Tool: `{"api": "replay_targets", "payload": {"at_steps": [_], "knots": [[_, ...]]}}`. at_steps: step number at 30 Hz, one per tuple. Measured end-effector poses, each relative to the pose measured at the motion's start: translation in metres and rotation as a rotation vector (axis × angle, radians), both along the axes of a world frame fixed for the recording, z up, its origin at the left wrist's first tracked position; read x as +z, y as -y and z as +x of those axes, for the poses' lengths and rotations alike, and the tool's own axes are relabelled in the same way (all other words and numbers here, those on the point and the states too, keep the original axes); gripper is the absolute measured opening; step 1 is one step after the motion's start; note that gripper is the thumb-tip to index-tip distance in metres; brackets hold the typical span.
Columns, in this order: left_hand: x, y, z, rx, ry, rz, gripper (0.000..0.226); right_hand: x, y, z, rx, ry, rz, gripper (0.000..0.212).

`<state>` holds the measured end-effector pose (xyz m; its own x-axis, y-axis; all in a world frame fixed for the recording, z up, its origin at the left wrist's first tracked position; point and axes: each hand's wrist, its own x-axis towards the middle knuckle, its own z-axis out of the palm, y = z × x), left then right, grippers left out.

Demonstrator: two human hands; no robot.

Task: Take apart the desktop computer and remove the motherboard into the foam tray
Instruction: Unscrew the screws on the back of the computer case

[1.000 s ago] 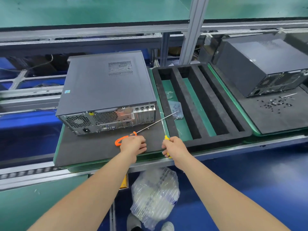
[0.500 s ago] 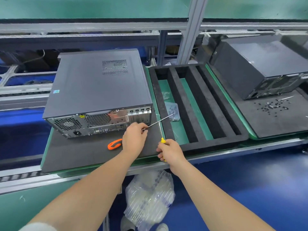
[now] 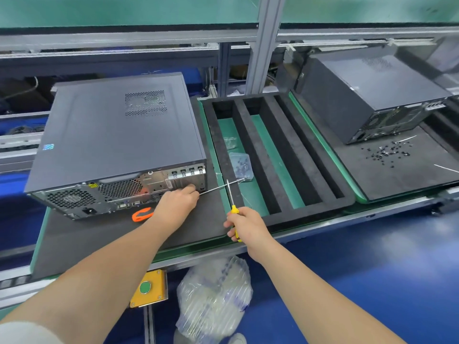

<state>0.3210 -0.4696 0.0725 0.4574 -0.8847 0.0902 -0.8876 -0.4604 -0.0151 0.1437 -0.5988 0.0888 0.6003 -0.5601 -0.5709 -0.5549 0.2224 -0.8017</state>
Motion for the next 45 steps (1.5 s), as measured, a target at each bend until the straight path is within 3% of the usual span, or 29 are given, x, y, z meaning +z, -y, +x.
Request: {"api": "replay_targets", "payload": {"at_steps": [5,12,18,20,23,27,31,35,37,40,45], "knots": [[0.009,-0.003,0.008,-0.121,0.077,0.207,0.022,0.000,0.001,0.001,-0.008,0.012,0.032,0.012],[0.010,0.003,0.005,-0.173,0.164,0.348,0.060,-0.001,0.000,0.004,0.011,0.003,0.038,0.011],[-0.001,-0.007,0.000,-0.160,0.088,0.207,0.048,0.002,-0.006,0.008,-0.012,0.041,0.074,0.010],[0.000,-0.013,-0.005,-0.073,-0.114,0.101,0.024,0.007,-0.012,0.010,-0.050,0.121,0.103,0.012],[0.014,-0.027,-0.025,0.160,-0.631,-0.240,0.005,0.019,-0.025,0.014,-0.107,0.308,0.088,0.013],[0.032,-0.055,-0.045,0.551,-1.156,-0.781,0.022,0.042,-0.054,0.029,-0.008,0.512,0.065,0.019],[0.055,-0.100,-0.036,0.890,-1.804,-1.356,0.026,0.065,-0.101,0.057,0.218,0.530,0.192,0.021],[0.071,-0.146,-0.015,0.890,-1.887,-1.427,0.020,0.077,-0.156,0.079,0.431,0.401,0.297,0.023],[0.077,-0.161,-0.002,0.852,-1.836,-1.343,0.036,0.077,-0.177,0.087,0.500,0.334,0.282,0.022],[0.084,-0.174,0.016,0.743,-1.767,-1.232,0.046,0.076,-0.196,0.100,0.453,0.259,0.320,0.029],[0.083,-0.181,0.032,0.630,-1.698,-1.189,0.034,0.073,-0.210,0.116,0.345,0.198,0.392,0.032]]}}
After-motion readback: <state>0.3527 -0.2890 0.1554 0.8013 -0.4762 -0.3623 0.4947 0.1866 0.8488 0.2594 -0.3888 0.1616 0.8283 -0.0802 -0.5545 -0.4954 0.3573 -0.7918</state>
